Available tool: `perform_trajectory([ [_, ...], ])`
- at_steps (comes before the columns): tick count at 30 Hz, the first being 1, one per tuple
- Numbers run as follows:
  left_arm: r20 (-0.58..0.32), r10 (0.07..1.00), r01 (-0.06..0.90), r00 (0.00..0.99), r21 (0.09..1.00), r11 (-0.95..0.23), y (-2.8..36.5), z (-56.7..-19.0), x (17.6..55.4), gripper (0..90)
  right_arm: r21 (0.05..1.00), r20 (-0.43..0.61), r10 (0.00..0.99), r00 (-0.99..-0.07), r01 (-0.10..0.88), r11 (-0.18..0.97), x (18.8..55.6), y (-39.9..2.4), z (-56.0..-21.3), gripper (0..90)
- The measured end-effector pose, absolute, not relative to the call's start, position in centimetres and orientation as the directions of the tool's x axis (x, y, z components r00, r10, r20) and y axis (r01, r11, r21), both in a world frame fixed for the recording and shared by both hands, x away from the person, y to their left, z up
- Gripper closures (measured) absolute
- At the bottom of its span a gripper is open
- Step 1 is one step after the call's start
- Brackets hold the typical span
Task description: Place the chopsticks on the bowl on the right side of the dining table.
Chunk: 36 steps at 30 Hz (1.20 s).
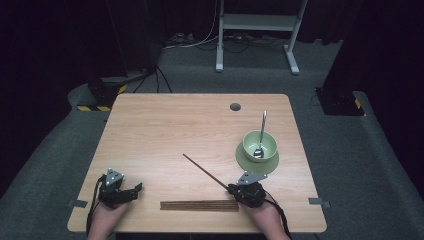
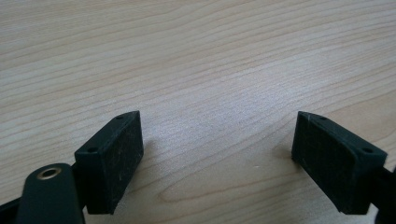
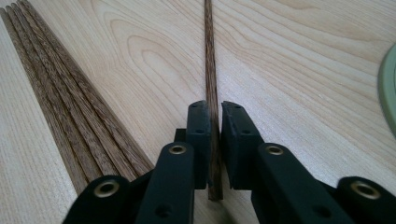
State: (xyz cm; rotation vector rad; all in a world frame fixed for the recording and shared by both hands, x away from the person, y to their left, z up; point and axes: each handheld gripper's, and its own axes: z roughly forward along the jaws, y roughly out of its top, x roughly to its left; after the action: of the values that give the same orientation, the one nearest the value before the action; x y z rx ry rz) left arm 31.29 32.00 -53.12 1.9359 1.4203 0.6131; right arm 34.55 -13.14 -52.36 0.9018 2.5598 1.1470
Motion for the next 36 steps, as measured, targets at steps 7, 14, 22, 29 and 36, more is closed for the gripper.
perform_trajectory([
  [7,-0.007,0.953,0.647,0.304,0.735,-0.202,32.0,-53.1,31.3,17.0,0.736,0.061,0.598,-0.799,0.441,0.514,34.3,-13.4,-52.4,75.6],
  [14,-0.006,0.953,0.647,0.304,0.735,-0.202,32.0,-53.1,31.3,17.1,0.739,0.045,0.6,-0.799,0.431,0.519,34.4,-13.0,-52.5,78.6],
  [22,-0.006,0.952,0.647,0.305,0.735,-0.203,32.0,-53.1,31.3,17.3,0.736,0.017,0.589,-0.808,0.409,0.54,34.3,-12.5,-52.5,83.8],
  [29,-0.006,0.953,0.646,0.304,0.736,-0.202,32.0,-53.1,31.3,17.6,0.74,0.024,0.586,-0.81,0.408,0.534,34.4,-12.6,-52.0,84.4],
  [36,-0.005,0.952,0.646,0.305,0.736,-0.204,32.0,-53.1,31.3,17.8,0.772,0.013,0.59,-0.808,0.383,0.507,34.1,-13.1,-50.8,84.4],
])
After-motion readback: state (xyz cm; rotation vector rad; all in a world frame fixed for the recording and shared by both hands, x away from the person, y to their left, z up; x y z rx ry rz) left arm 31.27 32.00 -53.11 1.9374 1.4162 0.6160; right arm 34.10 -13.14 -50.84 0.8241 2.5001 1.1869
